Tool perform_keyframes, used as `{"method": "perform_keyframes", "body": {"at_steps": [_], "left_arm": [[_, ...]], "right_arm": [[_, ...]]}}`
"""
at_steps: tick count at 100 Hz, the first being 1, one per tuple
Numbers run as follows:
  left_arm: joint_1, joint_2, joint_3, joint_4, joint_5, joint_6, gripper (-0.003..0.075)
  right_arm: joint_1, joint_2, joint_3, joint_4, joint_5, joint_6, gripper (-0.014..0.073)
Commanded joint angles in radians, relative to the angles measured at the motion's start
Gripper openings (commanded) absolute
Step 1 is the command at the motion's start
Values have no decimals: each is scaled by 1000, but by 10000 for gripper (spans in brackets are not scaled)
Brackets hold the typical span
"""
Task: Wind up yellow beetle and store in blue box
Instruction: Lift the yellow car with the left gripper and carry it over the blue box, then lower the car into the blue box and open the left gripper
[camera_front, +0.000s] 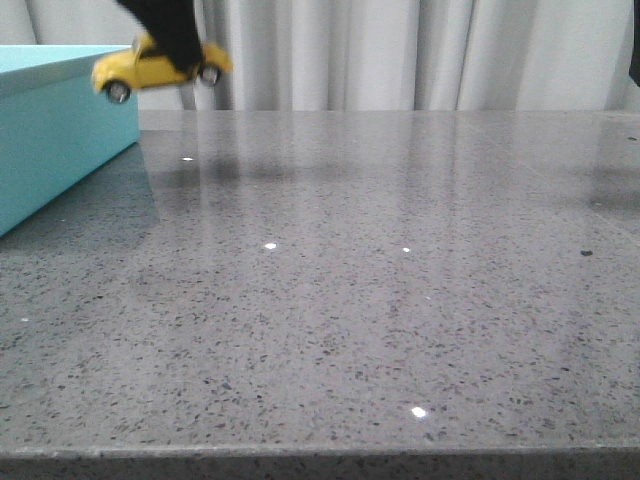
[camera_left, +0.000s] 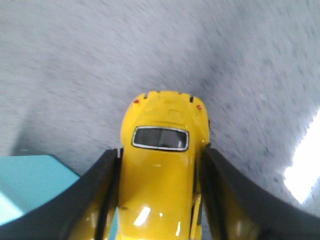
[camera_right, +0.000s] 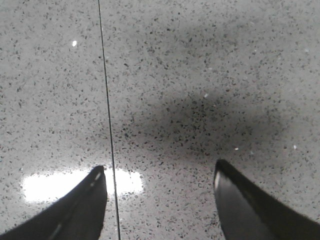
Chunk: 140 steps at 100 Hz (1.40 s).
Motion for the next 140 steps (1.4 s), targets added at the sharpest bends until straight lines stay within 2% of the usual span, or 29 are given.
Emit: {"method": "perform_keyframes", "body": {"at_steps": [1,19,57,82,103,140], "left_arm": [[7,-59,-94,25,-32,-93,124],[63,-101,-157,66,-27,-235,124],[345,-128,-136,80,96,-597,124],[437,-86,-64,75,105,-640,124],[437,-26,-6,80,94,-641,124],[437,47,-4,76,98,-645,127]], "right_arm": [[-2,-41,-23,-11,-24,-10,468],[-2,-41,-23,-11,-24,-10,468],[-2,-41,-23,-11,-17,-10,468],[-2,-41,-23,-11,-18,-10,468],[-2,-41,-23,-11,-18,-10,468],[-2,-41,-23,-11,-18,-10,468]]}}
